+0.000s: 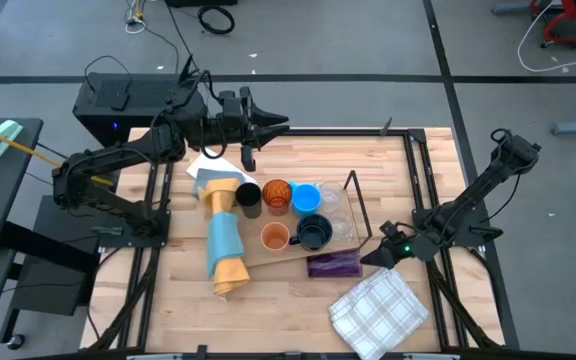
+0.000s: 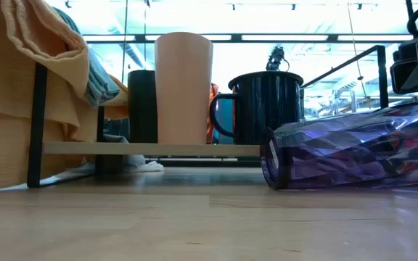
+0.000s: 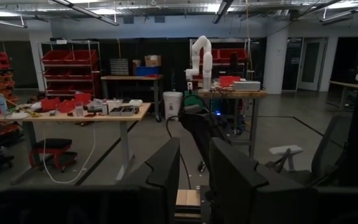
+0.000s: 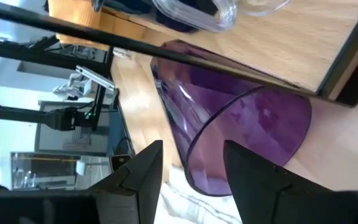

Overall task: Stack small to large cups/mugs on shelf
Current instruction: Put the violet cup on the shelf

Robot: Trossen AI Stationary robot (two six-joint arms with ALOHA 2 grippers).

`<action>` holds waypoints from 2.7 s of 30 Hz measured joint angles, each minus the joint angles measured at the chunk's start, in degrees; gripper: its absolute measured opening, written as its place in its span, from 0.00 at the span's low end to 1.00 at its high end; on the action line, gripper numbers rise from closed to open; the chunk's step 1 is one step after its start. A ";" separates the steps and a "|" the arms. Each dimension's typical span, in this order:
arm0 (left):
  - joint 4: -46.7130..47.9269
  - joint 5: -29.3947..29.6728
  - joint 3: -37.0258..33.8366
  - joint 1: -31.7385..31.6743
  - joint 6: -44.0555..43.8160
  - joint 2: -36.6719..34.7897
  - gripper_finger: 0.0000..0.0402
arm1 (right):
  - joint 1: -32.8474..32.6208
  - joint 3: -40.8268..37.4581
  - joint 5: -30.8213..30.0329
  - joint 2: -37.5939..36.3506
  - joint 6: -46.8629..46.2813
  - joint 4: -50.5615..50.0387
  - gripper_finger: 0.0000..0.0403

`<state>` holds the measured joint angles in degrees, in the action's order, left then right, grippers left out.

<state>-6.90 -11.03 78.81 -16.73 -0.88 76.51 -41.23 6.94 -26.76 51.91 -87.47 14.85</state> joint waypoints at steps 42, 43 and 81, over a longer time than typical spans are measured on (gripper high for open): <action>2.35 -0.85 -0.04 0.00 0.08 -0.02 0.24 | -8.92 14.07 -2.31 17.27 1.33 -1.02 0.01; 2.45 -0.85 -0.04 0.00 0.08 -0.02 0.24 | -9.45 15.06 -1.72 17.30 1.76 -2.00 0.01; 1.39 -8.28 -0.05 -0.02 -5.49 -0.67 0.24 | 15.03 111.59 4.68 35.93 107.29 -86.33 0.01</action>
<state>-5.51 -19.30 78.75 -16.75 -6.37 75.84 -26.20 118.53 -22.08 87.84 19.83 -71.48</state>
